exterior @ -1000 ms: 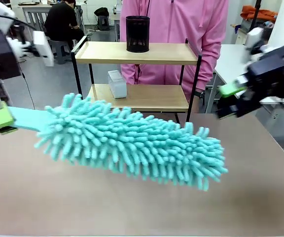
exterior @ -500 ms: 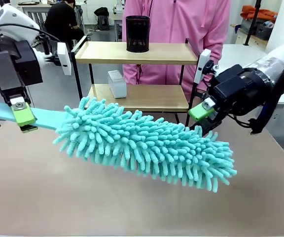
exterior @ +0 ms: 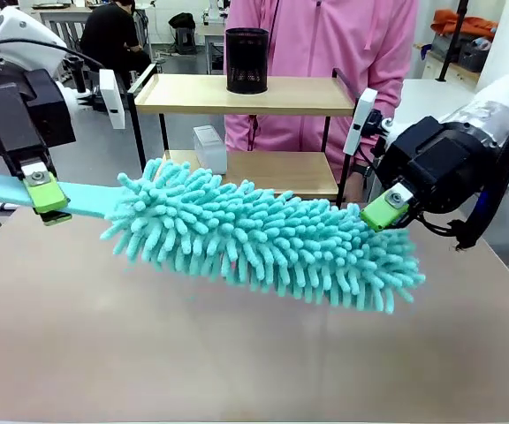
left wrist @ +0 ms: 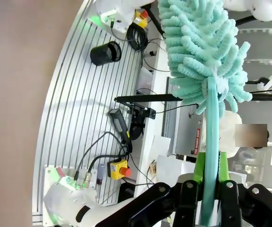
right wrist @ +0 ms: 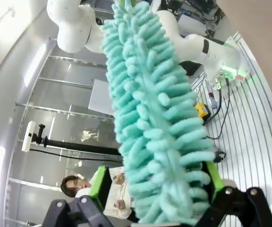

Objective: Clean the shelf.
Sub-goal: Hand the Duster back to the human.

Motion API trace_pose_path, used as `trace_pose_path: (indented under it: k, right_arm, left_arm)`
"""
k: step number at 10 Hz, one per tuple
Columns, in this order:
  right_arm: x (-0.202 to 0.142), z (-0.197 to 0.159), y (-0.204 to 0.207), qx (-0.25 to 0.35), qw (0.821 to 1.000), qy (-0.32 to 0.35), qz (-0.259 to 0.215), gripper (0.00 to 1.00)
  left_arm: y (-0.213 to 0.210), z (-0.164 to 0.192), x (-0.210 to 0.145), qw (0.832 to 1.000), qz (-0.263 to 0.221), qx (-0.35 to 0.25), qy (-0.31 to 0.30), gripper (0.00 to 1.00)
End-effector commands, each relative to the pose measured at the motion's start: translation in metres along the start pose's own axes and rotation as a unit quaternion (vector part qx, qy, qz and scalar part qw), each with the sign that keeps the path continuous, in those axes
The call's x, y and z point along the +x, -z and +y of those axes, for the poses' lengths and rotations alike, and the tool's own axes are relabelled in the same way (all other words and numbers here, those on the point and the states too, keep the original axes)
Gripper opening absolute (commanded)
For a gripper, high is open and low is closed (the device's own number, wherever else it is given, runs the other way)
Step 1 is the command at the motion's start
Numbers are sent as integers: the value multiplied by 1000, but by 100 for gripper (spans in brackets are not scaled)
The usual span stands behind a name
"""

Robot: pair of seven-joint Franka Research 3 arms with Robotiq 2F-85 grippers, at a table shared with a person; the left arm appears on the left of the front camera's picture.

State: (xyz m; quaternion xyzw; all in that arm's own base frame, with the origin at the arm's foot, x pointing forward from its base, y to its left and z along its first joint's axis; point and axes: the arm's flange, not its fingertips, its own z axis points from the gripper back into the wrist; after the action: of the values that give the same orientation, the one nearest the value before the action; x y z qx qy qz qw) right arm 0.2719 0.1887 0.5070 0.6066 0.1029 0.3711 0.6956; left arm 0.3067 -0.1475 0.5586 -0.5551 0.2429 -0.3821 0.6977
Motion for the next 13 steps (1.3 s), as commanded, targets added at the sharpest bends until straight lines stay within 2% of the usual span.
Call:
trace_pose_path:
  k: [1,4,5,6,7,8,9,13]
  right_arm:
    - [0,-6,-5,-3,1000,-20,6,100]
    - [1,-3,-8,4,1000,-27,5,100]
    - [0,-5,-6,7,999,-27,16,40]
    - [0,-6,-7,9,999,-27,17,40]
    - [-1,-5,-7,11,999,-28,18,0]
    - [-1,-5,-7,12,999,-28,18,35]
    - [-1,-5,-7,13,999,-27,20,0]
    - [-2,-5,-6,18,999,-22,25,0]
  left_arm:
    - [0,0,0,999,3,-34,12,12]
    - [0,2,0,1000,0,-29,6,12]
    - [0,3,0,1000,-2,-27,6,12]
    - [-1,3,0,1000,-4,-26,6,12]
    - [-1,3,-1,1000,-4,-25,5,12]
    - [-1,4,0,1000,-2,-24,3,12]
    - [0,4,0,1000,-3,-23,3,12]
    - [0,6,-1,1000,-11,-14,-2,12]
